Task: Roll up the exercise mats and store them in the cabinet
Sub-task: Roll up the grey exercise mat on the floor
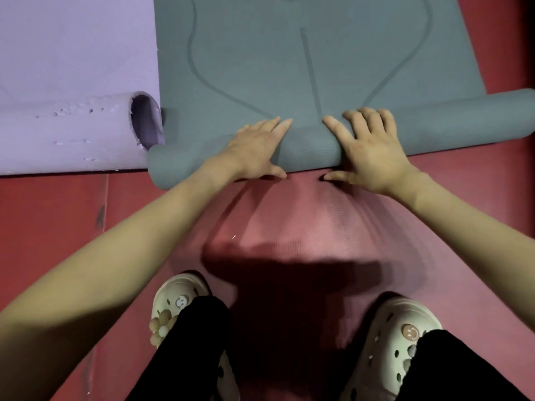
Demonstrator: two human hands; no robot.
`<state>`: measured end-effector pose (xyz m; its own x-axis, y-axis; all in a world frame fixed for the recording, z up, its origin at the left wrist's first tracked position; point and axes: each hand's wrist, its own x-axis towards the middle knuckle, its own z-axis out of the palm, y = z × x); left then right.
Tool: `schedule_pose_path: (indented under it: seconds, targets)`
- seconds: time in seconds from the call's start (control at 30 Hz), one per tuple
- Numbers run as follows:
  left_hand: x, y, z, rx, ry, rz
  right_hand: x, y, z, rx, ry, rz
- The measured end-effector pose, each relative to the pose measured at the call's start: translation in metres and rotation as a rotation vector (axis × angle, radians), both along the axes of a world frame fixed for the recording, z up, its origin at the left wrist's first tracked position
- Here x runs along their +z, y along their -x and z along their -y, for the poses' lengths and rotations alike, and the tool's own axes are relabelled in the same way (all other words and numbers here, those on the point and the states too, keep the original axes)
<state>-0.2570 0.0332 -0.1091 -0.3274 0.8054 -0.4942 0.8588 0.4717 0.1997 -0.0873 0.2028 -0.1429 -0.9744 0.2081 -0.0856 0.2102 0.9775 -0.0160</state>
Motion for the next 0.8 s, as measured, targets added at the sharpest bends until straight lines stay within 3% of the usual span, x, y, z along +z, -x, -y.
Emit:
schedule_pose_path:
  seconds: [0.1,0.3,0.57,0.8]
  targets:
    - [0.009,0.005,-0.006,0.020,-0.009,0.020,0.004,0.014,-0.008,0.006,-0.041,0.058]
    - [-0.002,-0.017,0.013,0.050,-0.261,-0.280,0.027,0.028,-0.027,0.123,-0.101,0.156]
    - [0.002,-0.044,0.030,0.105,-0.317,-0.081,0.032,-0.009,-0.011,0.144,-0.039,0.218]
    - [0.009,-0.074,0.063,0.020,-0.179,0.001,0.027,-0.058,0.033,0.113,0.048,0.243]
